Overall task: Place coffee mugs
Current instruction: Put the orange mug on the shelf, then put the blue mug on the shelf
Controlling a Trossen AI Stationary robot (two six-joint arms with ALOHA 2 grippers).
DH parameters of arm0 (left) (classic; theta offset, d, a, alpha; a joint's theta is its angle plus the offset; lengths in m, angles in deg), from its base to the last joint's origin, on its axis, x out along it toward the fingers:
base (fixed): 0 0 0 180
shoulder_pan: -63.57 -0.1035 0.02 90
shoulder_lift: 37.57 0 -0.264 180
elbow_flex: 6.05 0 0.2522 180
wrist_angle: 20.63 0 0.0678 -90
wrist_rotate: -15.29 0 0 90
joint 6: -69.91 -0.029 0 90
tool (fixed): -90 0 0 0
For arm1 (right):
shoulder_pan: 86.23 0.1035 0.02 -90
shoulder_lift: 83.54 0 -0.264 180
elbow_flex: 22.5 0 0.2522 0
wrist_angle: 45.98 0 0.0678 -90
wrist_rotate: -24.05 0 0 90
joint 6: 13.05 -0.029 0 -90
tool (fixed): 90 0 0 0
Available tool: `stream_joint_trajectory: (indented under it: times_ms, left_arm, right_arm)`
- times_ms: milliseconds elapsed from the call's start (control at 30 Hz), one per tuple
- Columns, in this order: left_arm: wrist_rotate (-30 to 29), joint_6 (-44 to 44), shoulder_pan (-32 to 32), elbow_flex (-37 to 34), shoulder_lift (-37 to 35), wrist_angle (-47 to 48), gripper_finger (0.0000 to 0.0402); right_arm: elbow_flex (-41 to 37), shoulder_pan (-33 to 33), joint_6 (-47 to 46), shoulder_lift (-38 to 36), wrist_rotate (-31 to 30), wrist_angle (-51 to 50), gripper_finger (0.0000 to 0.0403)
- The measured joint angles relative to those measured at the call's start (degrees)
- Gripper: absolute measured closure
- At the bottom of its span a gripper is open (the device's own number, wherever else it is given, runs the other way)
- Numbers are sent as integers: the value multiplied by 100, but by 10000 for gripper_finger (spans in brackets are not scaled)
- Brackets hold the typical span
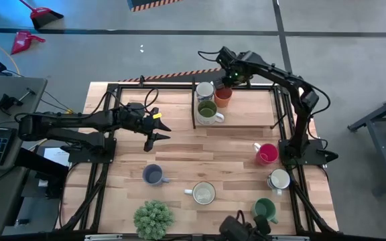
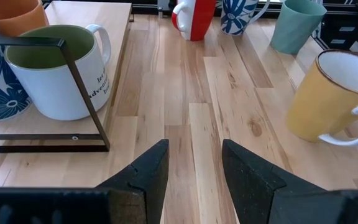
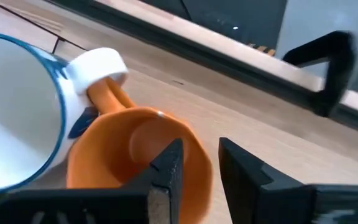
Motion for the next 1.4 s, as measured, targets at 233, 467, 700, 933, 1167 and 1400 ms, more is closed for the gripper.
stream_joint_trajectory:
  times_ms: [233,467,700,933,1167,1400]
  left_arm:
    - [-1,-17,0,0,0,-1,264]
    - [-1,4,-2,0,0,1,264]
    - [-297,2,-2,0,0,1,264]
    - [-314,4,-2,0,0,-2,264]
    - [-314,4,-2,0,0,-5,264]
    - [-314,4,-2,0,2,-293,264]
  right_arm:
    - [883,125,97,0,-246,-839,324]
    - [2038,675,1279,-35,-205,-1865,324]
    - [1912,1521,1898,-887,-400,-1964,324]
    - [24,2579,1615,-2823,-527,-1112,324]
    - [-2692,3601,1700,-5020,-50,1677,324]
    - [-4609,3930,2145,-6228,-7,3455,324]
